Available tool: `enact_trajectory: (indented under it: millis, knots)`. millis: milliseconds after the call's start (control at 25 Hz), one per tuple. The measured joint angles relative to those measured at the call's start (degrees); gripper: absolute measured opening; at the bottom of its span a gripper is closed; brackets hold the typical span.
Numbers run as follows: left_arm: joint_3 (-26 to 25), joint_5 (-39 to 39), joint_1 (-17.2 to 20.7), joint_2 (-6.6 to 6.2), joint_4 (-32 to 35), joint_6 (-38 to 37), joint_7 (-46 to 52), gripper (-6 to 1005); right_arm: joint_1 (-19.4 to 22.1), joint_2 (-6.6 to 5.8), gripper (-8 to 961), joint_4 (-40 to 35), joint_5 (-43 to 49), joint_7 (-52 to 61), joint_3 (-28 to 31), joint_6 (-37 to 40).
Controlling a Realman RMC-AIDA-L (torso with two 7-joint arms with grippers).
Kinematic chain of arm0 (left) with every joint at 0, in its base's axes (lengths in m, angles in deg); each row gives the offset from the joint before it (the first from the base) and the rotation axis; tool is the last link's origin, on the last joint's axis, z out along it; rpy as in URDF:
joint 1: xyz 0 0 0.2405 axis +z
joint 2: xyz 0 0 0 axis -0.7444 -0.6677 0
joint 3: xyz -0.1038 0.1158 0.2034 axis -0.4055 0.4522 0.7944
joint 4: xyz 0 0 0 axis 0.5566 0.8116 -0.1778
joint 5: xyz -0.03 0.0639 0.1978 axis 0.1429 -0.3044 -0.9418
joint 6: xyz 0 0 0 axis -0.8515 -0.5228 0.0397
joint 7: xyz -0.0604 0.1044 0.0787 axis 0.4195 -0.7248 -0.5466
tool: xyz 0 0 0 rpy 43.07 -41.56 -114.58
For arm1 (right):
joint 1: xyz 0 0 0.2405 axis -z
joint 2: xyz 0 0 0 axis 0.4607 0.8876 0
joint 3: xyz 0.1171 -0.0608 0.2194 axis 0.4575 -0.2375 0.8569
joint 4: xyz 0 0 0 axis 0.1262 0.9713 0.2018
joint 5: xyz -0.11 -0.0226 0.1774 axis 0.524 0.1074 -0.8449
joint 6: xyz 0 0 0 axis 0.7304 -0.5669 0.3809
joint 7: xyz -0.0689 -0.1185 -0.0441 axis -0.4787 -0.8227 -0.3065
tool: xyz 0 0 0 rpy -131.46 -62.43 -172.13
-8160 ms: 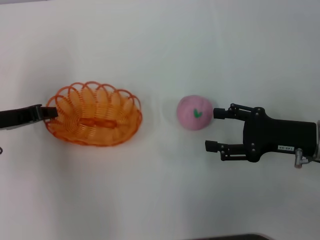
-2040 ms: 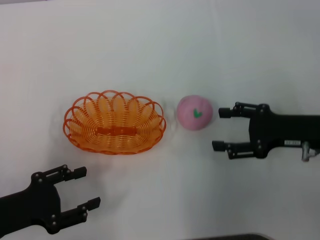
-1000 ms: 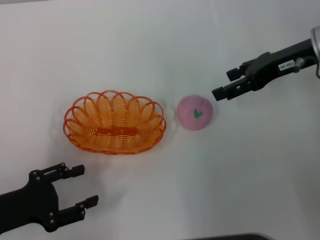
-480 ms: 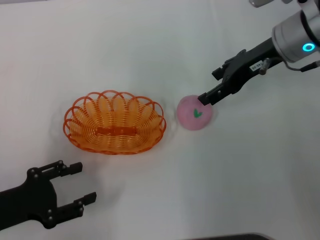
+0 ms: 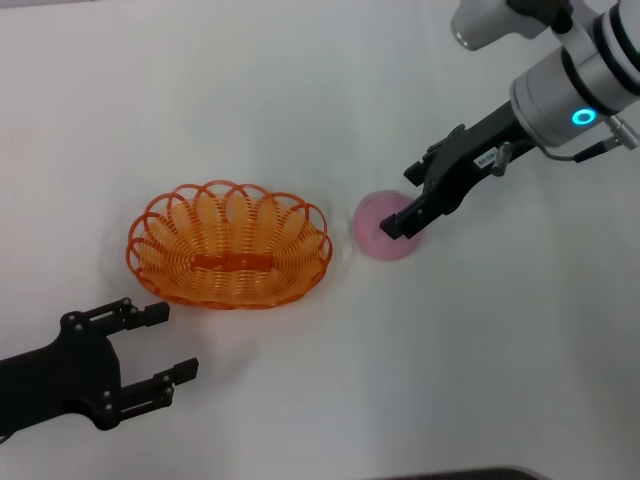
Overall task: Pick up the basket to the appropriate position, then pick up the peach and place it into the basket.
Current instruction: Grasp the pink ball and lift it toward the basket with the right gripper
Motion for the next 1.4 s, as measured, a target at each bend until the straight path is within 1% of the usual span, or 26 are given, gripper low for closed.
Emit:
enact_trajectory:
  millis: [280, 600, 920, 1120, 1280, 1400]
  knots:
    - [0.00, 0.04, -0.16, -0.06, 0.15, -0.15, 0.27, 704, -0.11, 0.00, 952, 0.76, -0.45, 0.96, -3.41, -2.20]
    - [0.00, 0.05, 0.04, -0.07, 0.06, -0.25, 0.21, 705, -1.25, 0.00, 950, 4.02, -0.47, 2.15, -7.41, -4.89]
    - [0.00, -0.09, 0.04, -0.07, 0.28, -0.51, 0.27, 704, -1.47, -0.06, 947, 4.19, -0.45, 3.31, -8.42, -6.04]
    - [0.00, -0.05, 0.15, -0.07, 0.38, -0.55, 0.27, 705, -1.45, -0.09, 799, 3.88, -0.45, 2.87, -8.27, -5.75]
    - [0.00, -0.06, 0.29, -0.07, 0.47, -0.67, 0.31, 705, -1.25, -0.24, 653, 2.26, -0.45, 2.86, -7.75, -4.80]
    - [-0.46, -0.18, 0.42, -0.06, 0.49, -0.81, 0.35, 705, -0.88, -0.42, 537, 0.31, -0.47, 2.77, -5.09, -2.98]
